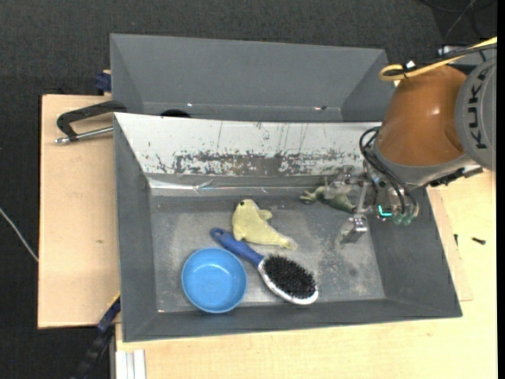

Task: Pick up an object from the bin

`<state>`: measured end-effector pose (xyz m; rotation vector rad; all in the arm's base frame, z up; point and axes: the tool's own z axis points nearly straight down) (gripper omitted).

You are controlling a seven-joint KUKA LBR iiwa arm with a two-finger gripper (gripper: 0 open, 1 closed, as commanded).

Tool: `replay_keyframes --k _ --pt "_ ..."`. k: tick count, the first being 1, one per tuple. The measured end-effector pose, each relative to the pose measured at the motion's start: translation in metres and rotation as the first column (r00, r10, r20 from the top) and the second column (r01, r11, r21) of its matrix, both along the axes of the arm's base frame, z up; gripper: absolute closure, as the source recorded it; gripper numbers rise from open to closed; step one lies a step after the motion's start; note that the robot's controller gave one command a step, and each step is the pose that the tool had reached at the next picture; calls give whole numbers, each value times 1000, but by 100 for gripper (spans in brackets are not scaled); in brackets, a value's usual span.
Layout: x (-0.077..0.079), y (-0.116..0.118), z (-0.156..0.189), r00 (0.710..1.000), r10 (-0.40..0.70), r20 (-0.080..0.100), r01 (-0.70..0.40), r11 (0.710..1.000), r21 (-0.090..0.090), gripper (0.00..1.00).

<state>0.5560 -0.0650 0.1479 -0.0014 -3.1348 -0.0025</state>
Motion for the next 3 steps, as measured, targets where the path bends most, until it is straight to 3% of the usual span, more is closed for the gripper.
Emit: replay_keyframes --k 1,2,3 --pt "-26 32 -75 950 311 11 -311 950 -2 0" --pt "-56 116 -74 966 258 15 -258 966 1 0" --pt "-57 112 -72 967 255 4 -255 967 -1 100"
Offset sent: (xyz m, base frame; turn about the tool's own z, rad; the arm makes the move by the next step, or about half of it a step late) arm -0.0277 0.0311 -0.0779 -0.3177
